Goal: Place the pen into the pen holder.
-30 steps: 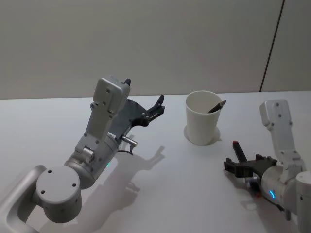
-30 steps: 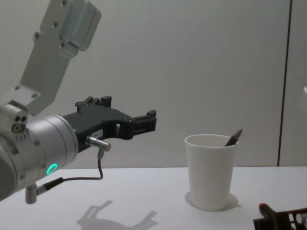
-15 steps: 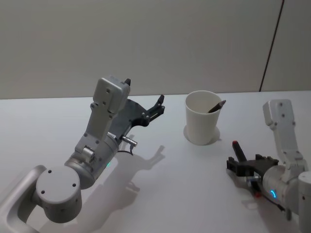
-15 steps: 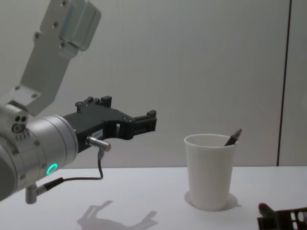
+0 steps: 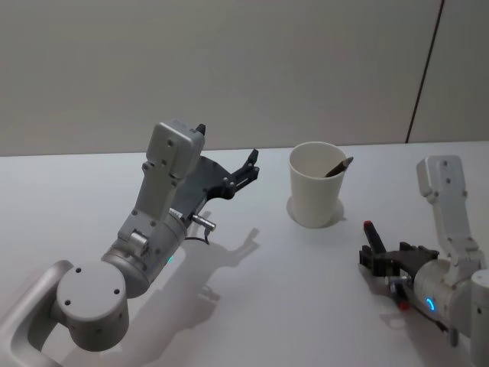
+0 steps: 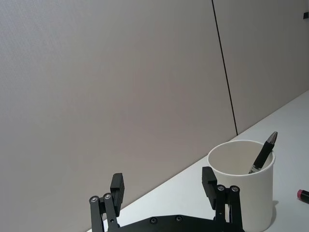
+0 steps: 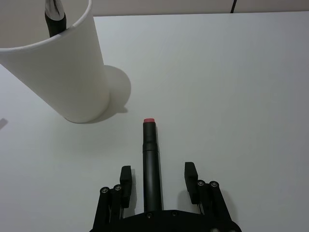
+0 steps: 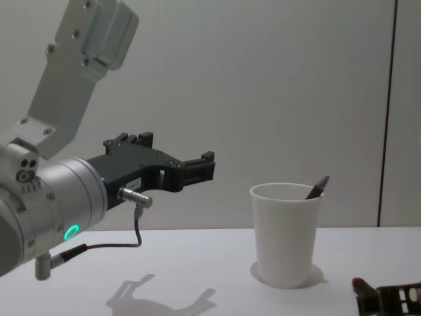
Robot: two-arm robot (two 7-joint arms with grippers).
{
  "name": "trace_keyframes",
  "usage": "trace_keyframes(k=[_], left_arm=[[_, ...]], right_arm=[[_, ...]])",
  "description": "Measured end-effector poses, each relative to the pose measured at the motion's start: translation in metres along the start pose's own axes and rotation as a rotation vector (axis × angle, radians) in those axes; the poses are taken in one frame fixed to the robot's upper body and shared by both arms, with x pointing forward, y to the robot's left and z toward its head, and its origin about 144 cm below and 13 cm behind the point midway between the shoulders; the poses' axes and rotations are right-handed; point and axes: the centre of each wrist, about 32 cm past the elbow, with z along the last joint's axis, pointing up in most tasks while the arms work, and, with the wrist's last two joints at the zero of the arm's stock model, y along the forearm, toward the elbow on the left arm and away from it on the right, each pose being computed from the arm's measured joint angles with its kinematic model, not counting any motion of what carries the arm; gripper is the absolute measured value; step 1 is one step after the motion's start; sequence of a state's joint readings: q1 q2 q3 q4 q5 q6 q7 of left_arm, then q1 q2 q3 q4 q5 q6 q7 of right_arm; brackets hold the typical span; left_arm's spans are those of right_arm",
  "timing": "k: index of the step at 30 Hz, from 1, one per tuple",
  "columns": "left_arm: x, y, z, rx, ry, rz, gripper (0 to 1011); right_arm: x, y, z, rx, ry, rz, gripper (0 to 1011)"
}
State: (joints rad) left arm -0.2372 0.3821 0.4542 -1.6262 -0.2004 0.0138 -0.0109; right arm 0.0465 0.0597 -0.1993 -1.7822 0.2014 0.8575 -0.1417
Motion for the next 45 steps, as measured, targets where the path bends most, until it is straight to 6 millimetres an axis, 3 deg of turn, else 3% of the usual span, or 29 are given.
trace_keyframes(k=[45], left_arm=[[0.0,0.0,0.0,0.0,0.0,0.0,1001]], right_arm=[[-0.001,-0.0001,-0.0007,0.014,-0.019,0.016,374]])
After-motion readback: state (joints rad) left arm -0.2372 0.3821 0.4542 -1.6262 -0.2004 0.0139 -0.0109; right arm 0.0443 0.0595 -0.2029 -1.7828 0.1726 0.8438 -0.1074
